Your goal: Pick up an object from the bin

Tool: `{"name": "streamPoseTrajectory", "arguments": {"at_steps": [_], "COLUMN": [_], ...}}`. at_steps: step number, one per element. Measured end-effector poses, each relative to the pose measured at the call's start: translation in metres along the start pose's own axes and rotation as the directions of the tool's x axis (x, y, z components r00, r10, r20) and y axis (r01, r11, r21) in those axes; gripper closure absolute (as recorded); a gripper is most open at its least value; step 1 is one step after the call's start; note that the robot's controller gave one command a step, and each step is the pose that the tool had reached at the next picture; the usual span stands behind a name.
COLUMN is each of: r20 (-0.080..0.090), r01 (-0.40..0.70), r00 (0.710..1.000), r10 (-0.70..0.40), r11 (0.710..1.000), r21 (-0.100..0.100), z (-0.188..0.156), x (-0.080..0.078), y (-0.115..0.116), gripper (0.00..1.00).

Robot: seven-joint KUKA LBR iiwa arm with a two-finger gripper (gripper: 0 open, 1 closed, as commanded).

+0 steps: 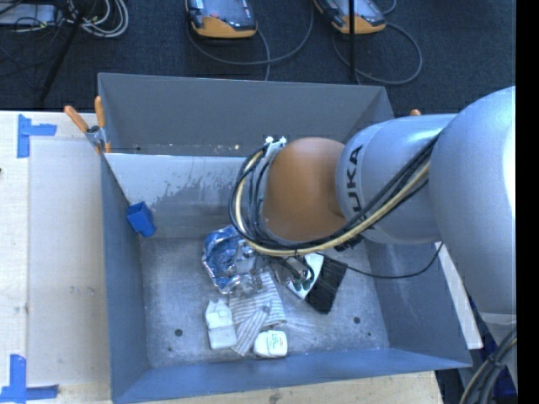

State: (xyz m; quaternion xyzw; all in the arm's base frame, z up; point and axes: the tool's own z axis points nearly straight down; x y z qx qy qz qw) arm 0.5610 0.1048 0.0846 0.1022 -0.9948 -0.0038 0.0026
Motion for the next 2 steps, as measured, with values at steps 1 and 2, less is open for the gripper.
{"name": "streamPoseTrajectory", "arguments": {"at_steps": [1, 2], "r20": [0.0, 0.009], "r01": [-0.001, 0.011], "r00": [1.0, 1.0], "r10": [0.001, -0.011], "r11": [1.0, 1.0], "r21": [0.0, 0.008], "z": [0.0, -0.133], "x": [0.0, -0.008], "y": [0.0, -0.013], "gripper": [1.0, 1.0]}}
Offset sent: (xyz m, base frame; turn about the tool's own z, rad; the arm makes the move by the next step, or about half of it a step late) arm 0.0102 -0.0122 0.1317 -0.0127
